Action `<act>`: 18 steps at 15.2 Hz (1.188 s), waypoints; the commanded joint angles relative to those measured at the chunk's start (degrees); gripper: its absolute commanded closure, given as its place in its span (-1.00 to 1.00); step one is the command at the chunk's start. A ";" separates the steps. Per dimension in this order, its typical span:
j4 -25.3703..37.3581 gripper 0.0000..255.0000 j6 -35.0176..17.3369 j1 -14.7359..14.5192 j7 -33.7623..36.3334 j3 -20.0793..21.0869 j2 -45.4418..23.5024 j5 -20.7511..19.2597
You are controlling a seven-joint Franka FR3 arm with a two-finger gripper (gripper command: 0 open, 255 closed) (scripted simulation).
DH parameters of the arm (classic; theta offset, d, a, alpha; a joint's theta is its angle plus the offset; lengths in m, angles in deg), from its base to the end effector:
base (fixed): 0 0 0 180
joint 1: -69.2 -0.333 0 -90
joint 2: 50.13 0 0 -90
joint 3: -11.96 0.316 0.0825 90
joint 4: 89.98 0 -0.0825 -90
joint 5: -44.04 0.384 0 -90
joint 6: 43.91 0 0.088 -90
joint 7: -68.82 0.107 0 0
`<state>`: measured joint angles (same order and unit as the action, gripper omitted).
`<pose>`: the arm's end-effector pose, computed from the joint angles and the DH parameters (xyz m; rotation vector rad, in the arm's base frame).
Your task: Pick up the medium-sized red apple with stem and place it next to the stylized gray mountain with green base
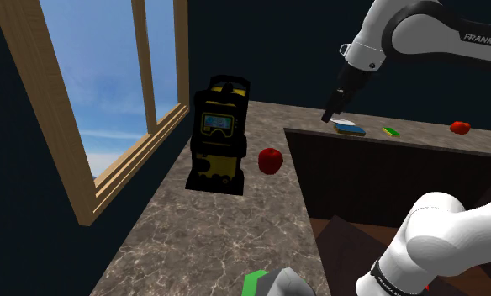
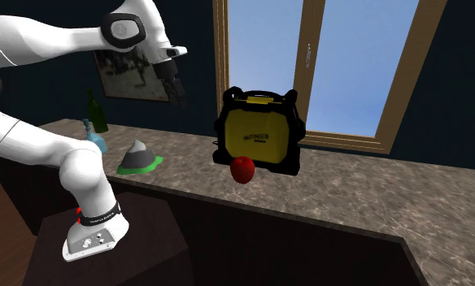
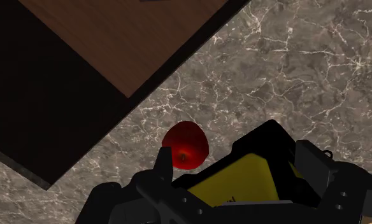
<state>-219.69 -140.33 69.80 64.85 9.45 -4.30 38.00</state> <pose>0.3120 -0.0329 0.6499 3.0378 0.0382 0.3260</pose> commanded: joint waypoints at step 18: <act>-10.02 -1.00 -39.56 7.84 21.99 3.91 -23.06 -4.53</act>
<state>-230.00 -177.72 77.05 85.18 13.01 -25.36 34.00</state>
